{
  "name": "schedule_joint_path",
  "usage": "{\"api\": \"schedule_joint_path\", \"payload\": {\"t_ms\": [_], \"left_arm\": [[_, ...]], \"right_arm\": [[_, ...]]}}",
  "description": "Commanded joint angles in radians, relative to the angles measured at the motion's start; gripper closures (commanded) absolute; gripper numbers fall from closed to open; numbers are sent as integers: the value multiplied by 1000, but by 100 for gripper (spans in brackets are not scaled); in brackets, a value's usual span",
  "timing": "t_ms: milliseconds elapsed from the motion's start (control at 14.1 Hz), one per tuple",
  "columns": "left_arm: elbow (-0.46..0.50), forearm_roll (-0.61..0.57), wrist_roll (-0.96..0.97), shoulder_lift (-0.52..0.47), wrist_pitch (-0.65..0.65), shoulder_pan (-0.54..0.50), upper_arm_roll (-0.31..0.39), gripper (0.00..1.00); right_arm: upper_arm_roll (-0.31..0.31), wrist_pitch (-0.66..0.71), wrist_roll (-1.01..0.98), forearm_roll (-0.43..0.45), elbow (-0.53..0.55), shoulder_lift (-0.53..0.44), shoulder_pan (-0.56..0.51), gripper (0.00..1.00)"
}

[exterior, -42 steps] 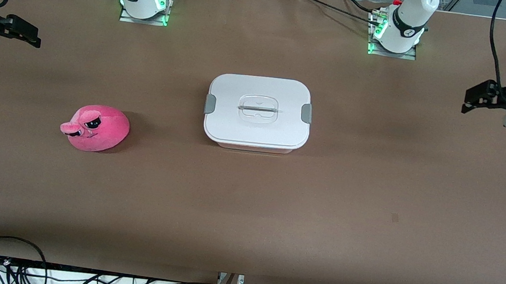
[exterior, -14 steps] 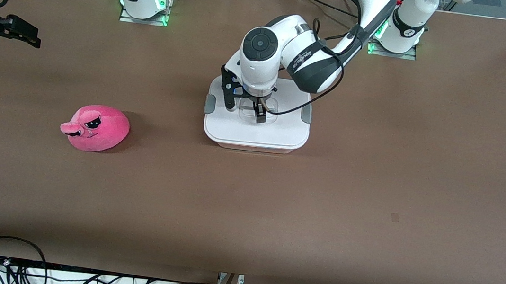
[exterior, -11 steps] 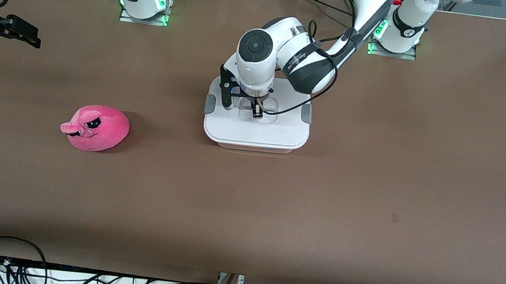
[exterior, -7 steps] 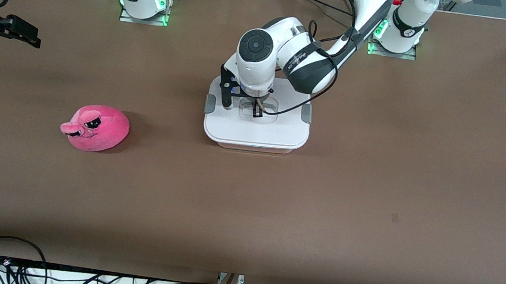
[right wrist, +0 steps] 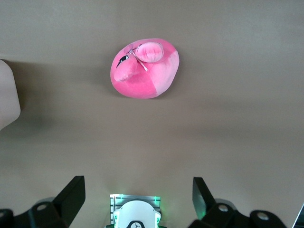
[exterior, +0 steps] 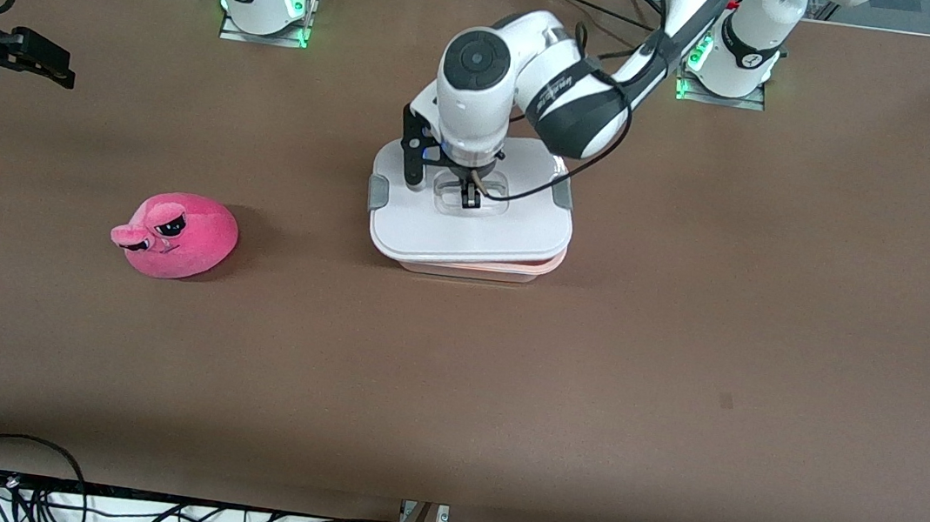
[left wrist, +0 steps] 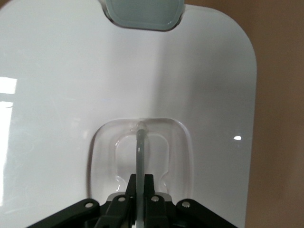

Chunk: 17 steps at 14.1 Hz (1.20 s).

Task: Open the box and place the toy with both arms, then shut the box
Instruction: 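Lift the white lid off the pink tub and set it aside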

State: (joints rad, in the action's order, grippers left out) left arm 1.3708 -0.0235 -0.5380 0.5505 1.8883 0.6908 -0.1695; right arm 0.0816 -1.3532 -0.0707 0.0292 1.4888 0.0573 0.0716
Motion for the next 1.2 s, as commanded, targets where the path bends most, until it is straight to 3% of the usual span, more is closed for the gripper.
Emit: {"api": "schedule_joint_path", "payload": {"t_ms": [0, 283, 496, 921, 1133], "left_arm": [[13, -6, 53, -116, -130, -7, 4, 100], [7, -10, 43, -213, -384, -130, 4, 100], [7, -19, -106, -269, -541, -273, 11, 100], [-52, -23, -524, -287, -612, -643, 18, 100], [-62, 14, -671, -282, -604, -766, 10, 100]], "right_arm": [[-3, 6, 14, 8, -22, 7, 0, 0], [-3, 6, 12, 8, -28, 12, 2, 0], [-6, -29, 14, 6, -27, 57, 5, 0], [-11, -142, -1, -2, -25, 234, 8, 0], [-11, -233, -214, -6, -10, 321, 7, 0]]}}
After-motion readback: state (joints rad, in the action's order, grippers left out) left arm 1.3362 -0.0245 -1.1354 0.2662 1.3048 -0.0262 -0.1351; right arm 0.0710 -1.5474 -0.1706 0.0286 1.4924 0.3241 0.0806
